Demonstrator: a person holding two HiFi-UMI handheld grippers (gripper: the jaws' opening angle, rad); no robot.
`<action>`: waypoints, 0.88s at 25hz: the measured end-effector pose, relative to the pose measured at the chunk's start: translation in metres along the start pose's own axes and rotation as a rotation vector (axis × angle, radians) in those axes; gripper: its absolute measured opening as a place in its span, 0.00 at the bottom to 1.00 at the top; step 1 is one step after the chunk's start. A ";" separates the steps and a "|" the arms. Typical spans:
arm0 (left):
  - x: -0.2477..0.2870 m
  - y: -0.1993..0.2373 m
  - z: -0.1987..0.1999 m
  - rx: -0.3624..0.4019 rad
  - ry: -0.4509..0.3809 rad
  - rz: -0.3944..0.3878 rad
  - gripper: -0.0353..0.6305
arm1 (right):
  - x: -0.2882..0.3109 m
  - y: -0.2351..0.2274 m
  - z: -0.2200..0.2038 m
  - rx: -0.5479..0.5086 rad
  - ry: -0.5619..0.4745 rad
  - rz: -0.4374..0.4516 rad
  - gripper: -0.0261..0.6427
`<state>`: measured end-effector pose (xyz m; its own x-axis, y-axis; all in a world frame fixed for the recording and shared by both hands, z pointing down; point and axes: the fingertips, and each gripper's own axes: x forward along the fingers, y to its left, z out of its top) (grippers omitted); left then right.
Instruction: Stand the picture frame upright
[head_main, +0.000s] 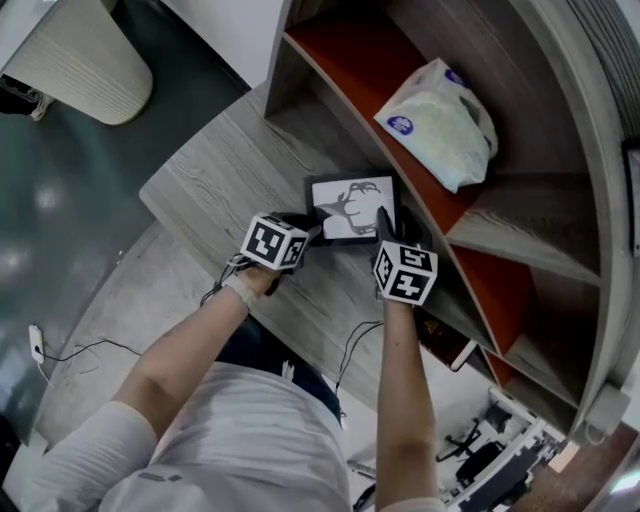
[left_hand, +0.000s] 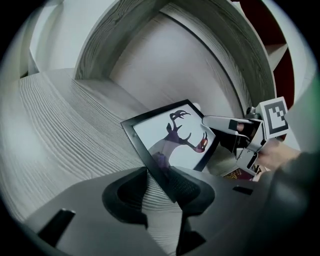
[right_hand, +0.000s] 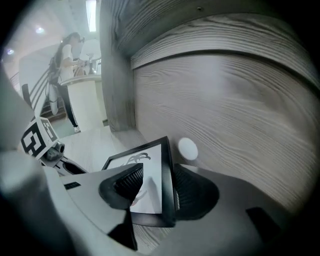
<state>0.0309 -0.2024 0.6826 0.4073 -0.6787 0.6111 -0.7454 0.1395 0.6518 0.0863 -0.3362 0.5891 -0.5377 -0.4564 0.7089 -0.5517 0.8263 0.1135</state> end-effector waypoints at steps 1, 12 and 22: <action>0.002 -0.001 0.000 0.004 0.002 0.003 0.24 | 0.001 -0.002 0.002 -0.006 -0.004 -0.003 0.34; 0.020 -0.009 0.003 0.008 0.016 0.062 0.24 | 0.007 -0.014 0.005 -0.084 -0.009 -0.010 0.34; 0.022 -0.008 0.002 0.002 0.007 0.070 0.24 | -0.011 -0.014 0.015 -0.074 -0.076 -0.032 0.38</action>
<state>0.0446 -0.2199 0.6894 0.3582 -0.6620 0.6583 -0.7732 0.1849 0.6067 0.0902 -0.3474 0.5688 -0.5691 -0.5043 0.6495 -0.5220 0.8318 0.1886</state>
